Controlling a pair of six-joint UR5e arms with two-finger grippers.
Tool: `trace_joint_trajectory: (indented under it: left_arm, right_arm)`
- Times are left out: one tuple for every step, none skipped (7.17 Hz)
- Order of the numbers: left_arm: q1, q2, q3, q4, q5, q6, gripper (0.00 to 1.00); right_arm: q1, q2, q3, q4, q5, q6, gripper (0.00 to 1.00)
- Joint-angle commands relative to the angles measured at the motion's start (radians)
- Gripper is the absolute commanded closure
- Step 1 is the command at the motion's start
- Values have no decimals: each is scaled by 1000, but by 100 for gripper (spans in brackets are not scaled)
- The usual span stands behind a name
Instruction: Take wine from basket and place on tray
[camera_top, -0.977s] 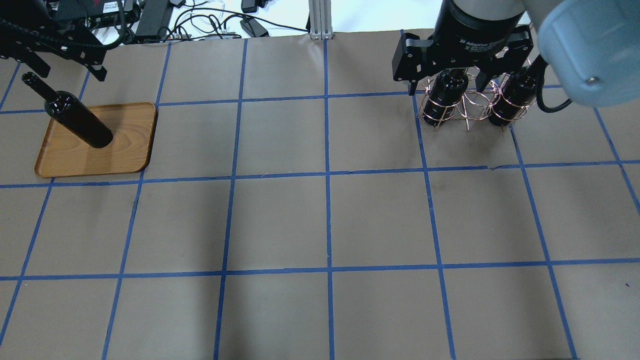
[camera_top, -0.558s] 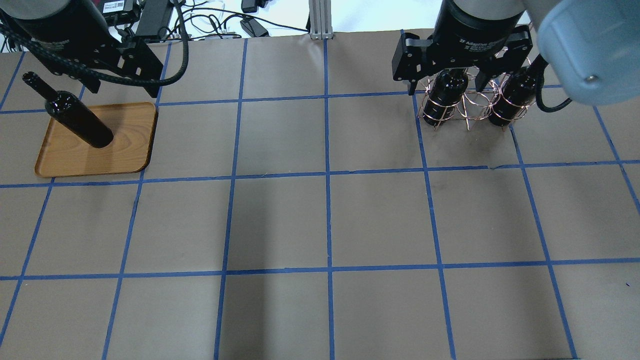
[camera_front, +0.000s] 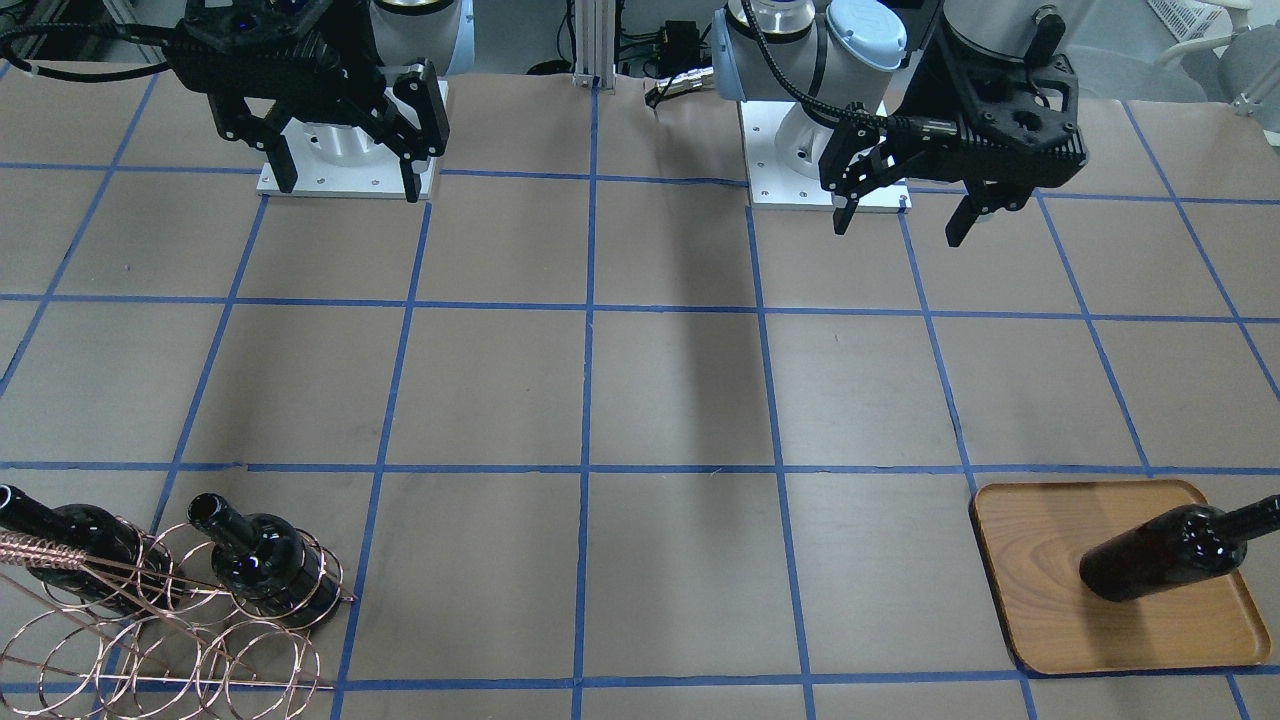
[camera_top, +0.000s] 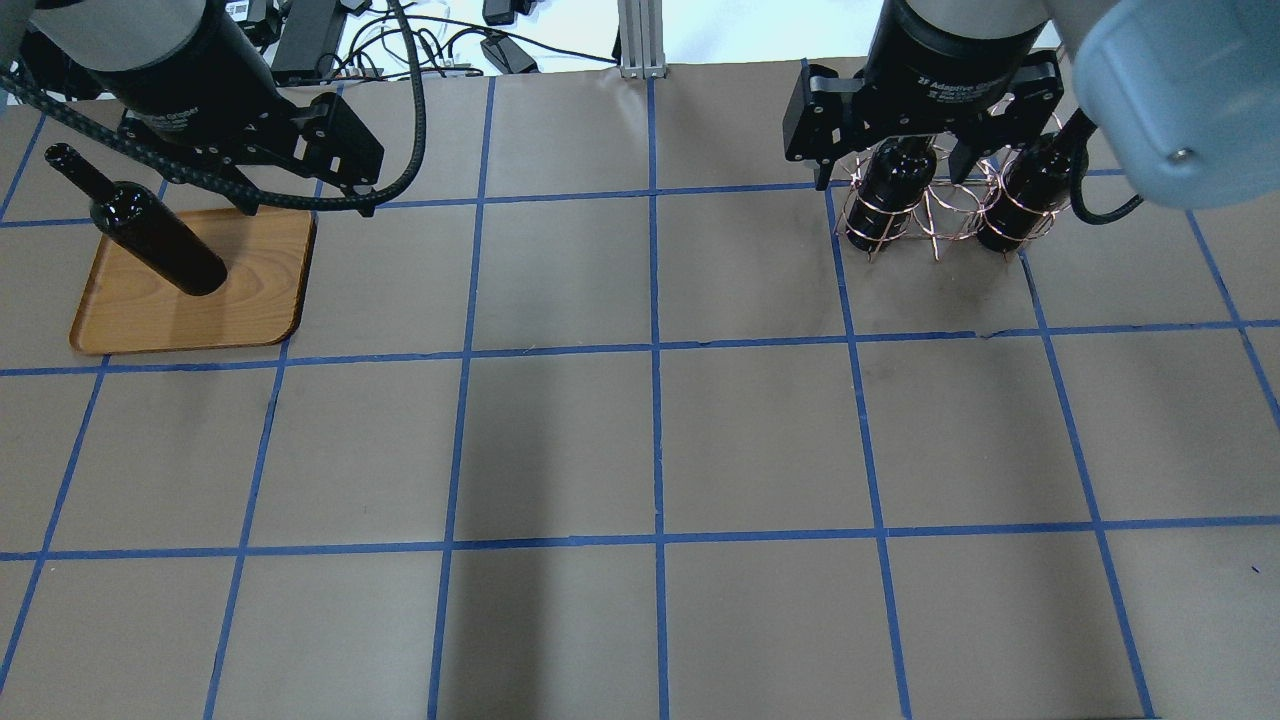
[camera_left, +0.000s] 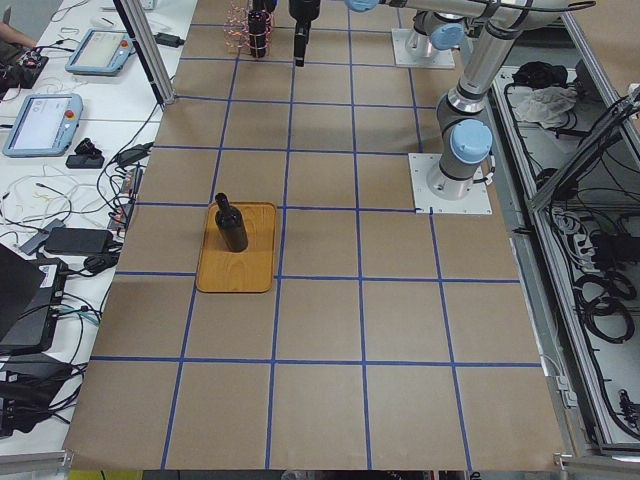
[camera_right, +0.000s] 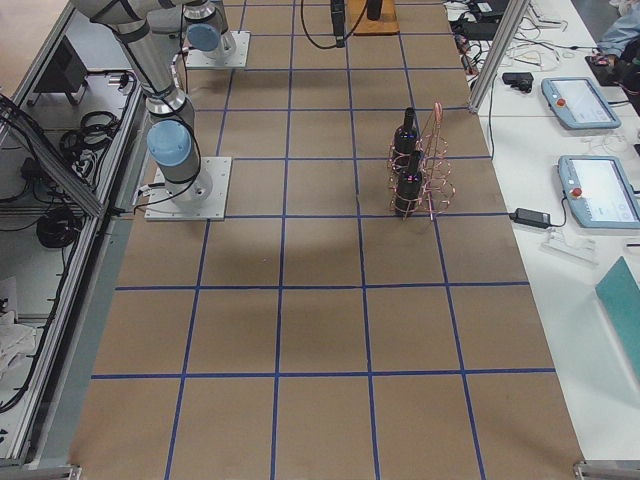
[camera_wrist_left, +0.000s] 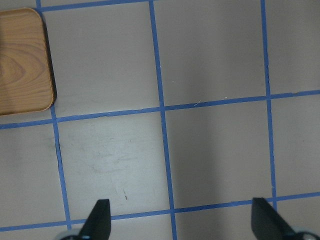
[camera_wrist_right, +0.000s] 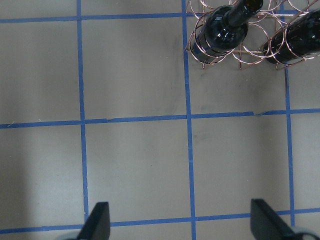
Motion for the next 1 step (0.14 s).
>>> trace_joint_trajectory:
  left_arm:
    - [0,-1,-1,-2,-2,-1,0]
  right_arm:
    - [0,0,0,0,-1,0,0]
